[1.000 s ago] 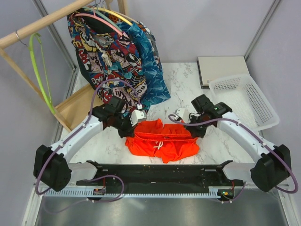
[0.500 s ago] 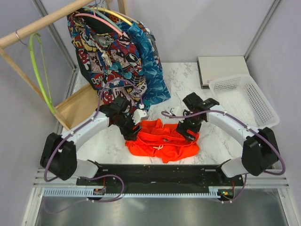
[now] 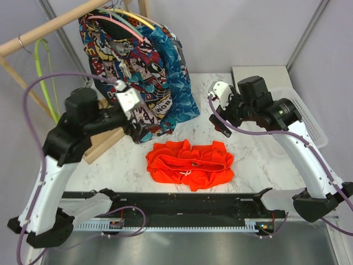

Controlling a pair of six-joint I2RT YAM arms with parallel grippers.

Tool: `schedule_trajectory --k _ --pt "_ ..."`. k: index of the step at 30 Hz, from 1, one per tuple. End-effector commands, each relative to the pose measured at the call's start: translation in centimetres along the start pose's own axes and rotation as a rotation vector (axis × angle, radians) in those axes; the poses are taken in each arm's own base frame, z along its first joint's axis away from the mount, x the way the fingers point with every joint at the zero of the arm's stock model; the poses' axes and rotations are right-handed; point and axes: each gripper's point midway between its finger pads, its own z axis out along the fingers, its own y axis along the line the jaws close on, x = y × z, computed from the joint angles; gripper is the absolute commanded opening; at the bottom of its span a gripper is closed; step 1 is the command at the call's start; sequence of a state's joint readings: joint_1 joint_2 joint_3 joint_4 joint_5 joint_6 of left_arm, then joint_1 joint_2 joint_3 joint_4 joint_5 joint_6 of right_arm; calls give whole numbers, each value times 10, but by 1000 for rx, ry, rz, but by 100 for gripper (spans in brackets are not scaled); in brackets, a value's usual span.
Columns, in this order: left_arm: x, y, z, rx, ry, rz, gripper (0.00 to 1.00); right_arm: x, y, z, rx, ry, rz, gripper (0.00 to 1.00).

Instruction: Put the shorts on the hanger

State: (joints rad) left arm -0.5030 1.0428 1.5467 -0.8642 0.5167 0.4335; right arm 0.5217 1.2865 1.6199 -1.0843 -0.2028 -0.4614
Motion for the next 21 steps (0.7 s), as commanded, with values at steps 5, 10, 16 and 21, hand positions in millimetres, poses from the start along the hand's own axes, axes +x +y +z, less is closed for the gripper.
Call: schedule_trajectory --k 5,10,16,21 --pt "-113 54 -138 -596 -410 -148 99 19 -2 -9 30 89 28 98" --pt "-93 87 -218 -1036 -468 -237 95 24 -2 -11 28 96 30 98" --pt "-46 96 -288 -1494 -400 -322 85 21 1 -10 -4 86 44 98" --pt "-5 120 -295 -1646 -217 -422 82 19 6 -10 -33 79 45 98"
